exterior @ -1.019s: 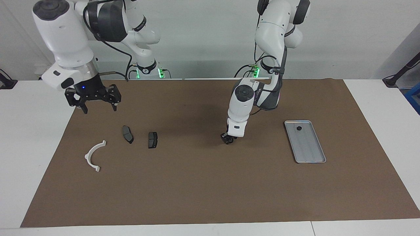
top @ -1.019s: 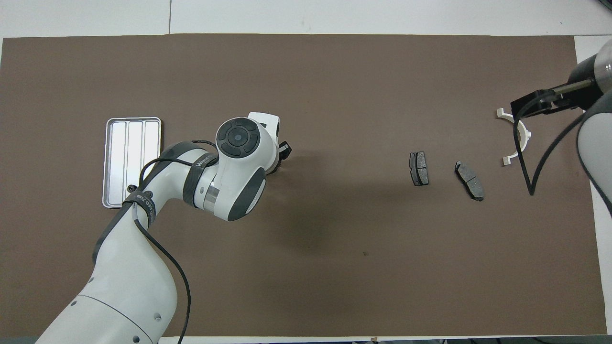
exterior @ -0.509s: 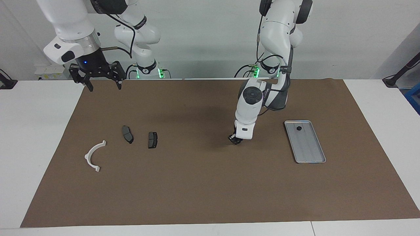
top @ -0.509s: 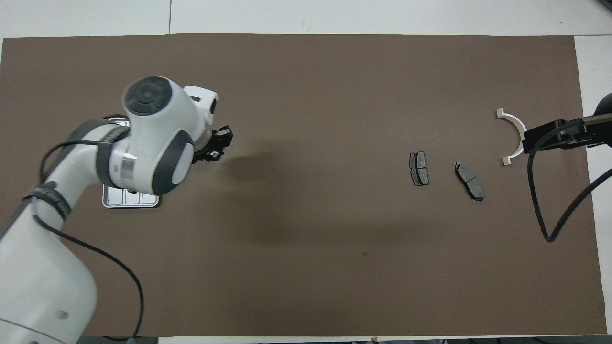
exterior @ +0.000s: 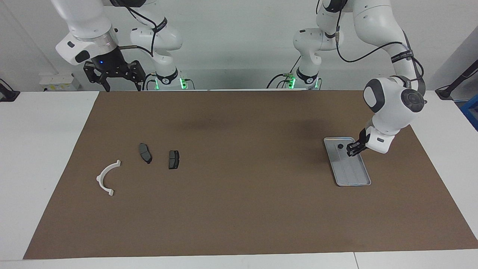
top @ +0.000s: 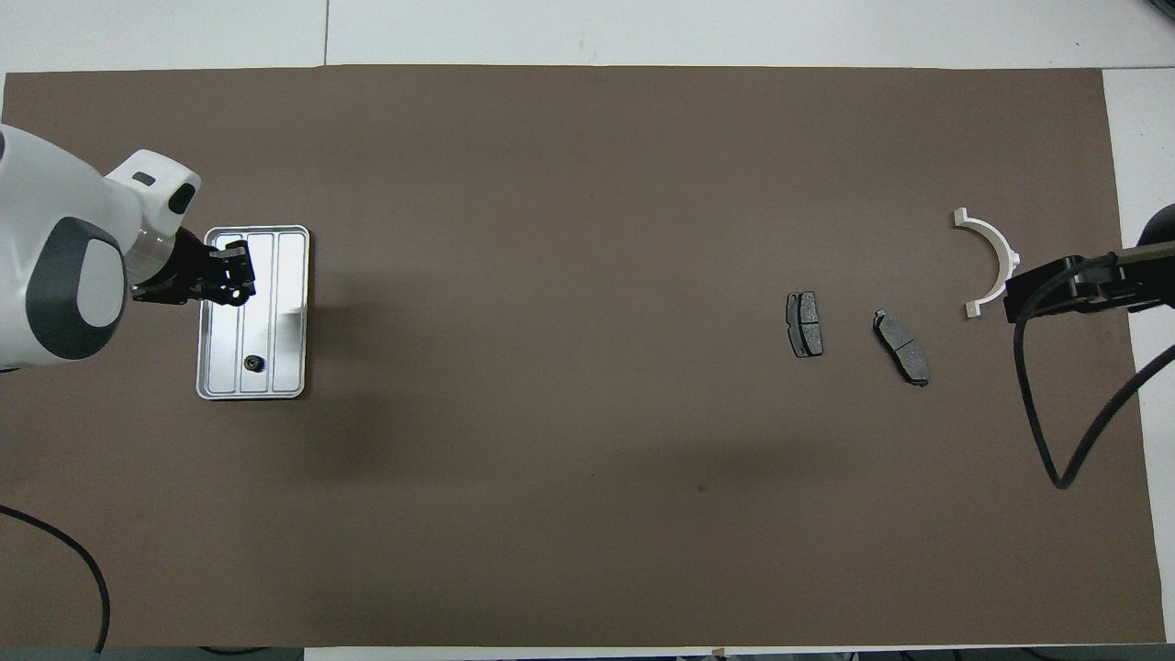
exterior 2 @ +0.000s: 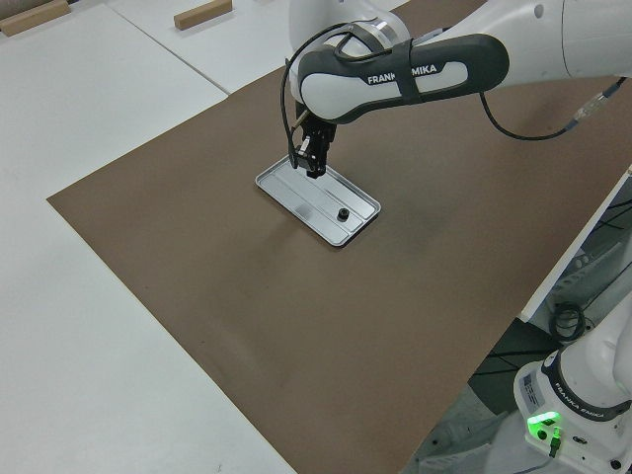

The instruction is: Pick bearing gear from pile to tray

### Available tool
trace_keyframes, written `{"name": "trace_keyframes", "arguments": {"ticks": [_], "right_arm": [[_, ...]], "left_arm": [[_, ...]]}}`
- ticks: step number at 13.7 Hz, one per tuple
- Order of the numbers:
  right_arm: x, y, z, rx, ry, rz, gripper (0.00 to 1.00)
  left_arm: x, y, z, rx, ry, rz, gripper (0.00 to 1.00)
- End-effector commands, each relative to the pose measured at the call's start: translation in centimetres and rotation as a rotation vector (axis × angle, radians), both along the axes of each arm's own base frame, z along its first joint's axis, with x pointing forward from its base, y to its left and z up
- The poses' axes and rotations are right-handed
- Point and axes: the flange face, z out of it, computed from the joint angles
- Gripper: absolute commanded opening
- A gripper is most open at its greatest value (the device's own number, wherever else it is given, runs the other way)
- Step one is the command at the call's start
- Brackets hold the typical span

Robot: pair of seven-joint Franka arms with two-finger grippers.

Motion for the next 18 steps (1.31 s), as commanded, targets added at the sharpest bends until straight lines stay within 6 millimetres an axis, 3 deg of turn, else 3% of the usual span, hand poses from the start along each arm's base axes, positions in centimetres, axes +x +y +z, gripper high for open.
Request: {"name": "trace_keyframes", "arguments": {"ticks": [1, 3, 7, 15, 16, 17, 18], "right_arm": [[-0.7, 0.0, -1.8, 0.024, -0.02, -0.022, 1.0], [-0.7, -0.2, -1.7, 0.024, -0.022, -0.025, 1.0], [-1.0, 0.0, -1.3, 0.023, -0.026, -0.02, 1.0], [-1.0, -0.2, -1.1, 0.023, -0.032, -0.028, 1.0], [-0.9, 0.0, -1.2, 0.028, -0.032, -0.026, 1.0], [-0.9, 0.2, -1.1, 0.053, -0.032, -0.044, 1.0], [-0.9, 0.3, -1.1, 0.074, -0.034, -0.072, 1.0]], "left_arm": [[-0.4, -1.2, -2.3, 0.009, -0.048, -0.018, 0.05], [-0.1, -1.7, -3.7, 0.01, -0.051, -0.024, 0.05], [0.3, -1.7, -4.6, 0.013, -0.079, -0.023, 0.05], [-0.7, -1.7, -6.5, 0.016, -0.079, -0.033, 0.09], [-0.7, -1.7, -6.5, 0.016, -0.079, -0.034, 0.25], [-0.6, -1.7, -6.4, 0.015, -0.079, -0.034, 0.81], [-0.5, -1.7, -6.0, 0.015, -0.076, -0.035, 1.0]]}}
